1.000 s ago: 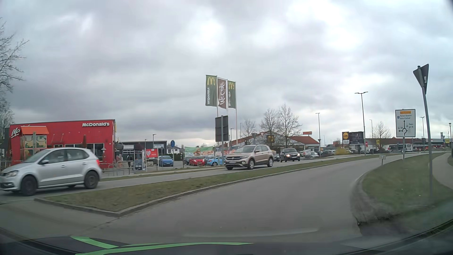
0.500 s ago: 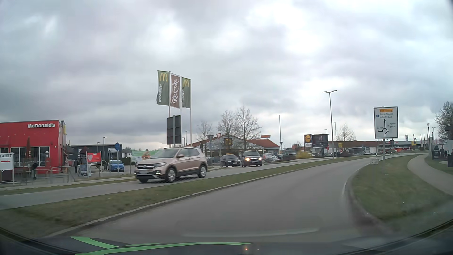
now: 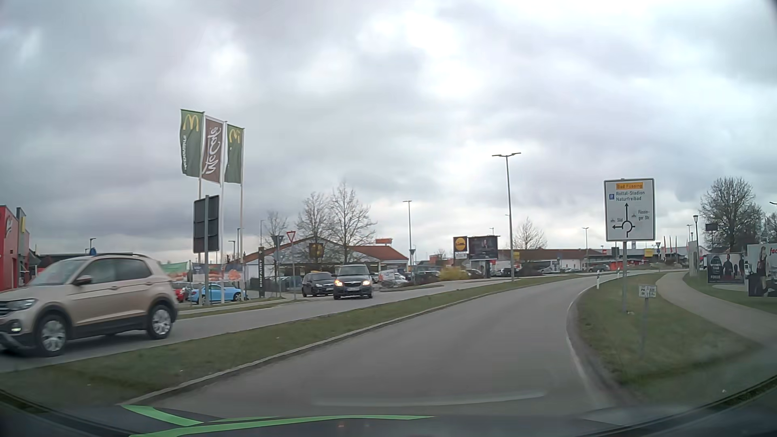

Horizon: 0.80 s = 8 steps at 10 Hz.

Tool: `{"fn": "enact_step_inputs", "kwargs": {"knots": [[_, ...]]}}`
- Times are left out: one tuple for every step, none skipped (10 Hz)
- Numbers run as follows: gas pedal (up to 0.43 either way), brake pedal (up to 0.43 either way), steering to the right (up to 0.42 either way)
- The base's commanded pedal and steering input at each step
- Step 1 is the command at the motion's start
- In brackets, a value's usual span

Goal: Follow the waypoints while adhering to traffic rules and regulations

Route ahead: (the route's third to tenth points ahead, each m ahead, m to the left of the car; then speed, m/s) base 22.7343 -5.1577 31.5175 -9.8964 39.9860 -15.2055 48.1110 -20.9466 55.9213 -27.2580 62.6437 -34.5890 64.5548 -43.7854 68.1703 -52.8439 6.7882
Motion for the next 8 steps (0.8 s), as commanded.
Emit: {"fn": "enact_step_inputs", "kwargs": {"knots": [[0.177,0.000,0.176],[0.177,0.000,0.168],[0.177,0.000,0.160],[0.177,0.000,0.148],[0.189,0.000,0.142],[0.189,0.000,0.134],[0.189,0.000,0.126],[0.189,0.000,0.118]]}}
